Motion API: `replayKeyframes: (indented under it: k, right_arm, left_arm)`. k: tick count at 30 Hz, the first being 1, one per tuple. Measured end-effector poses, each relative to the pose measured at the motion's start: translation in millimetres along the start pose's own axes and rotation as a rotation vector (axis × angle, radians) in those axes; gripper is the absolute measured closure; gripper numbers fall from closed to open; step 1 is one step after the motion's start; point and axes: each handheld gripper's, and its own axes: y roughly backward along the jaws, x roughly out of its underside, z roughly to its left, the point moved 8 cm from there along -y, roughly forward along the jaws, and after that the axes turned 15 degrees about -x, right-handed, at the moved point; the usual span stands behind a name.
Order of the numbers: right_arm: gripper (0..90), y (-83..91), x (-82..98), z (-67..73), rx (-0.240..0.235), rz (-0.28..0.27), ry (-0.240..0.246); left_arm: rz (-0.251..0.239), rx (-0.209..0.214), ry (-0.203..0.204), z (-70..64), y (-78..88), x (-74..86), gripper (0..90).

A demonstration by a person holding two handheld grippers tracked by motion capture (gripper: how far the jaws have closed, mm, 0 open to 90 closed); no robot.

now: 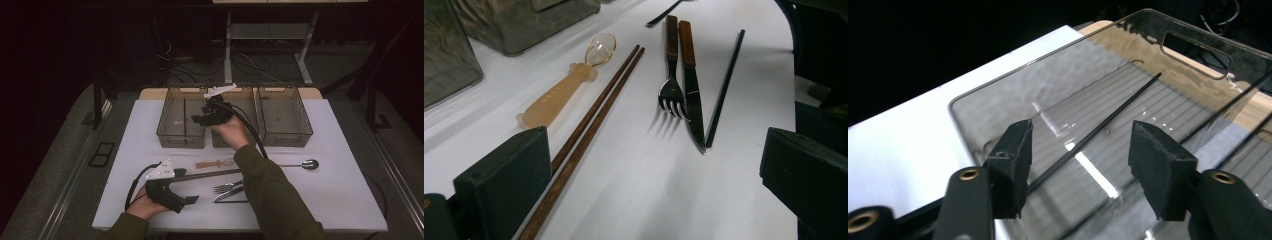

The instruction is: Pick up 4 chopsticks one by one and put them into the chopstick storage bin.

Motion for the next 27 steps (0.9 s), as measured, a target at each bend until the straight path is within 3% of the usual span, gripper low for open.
replayKeyframes:
  k: [27]
  right_arm:
    - [29.6,89.6,71.3,26.7,-0.124,0.038,0.106]
  left_arm:
    - [0.007,-0.028,0.029,2.8,-3.7,1.4,0.0]
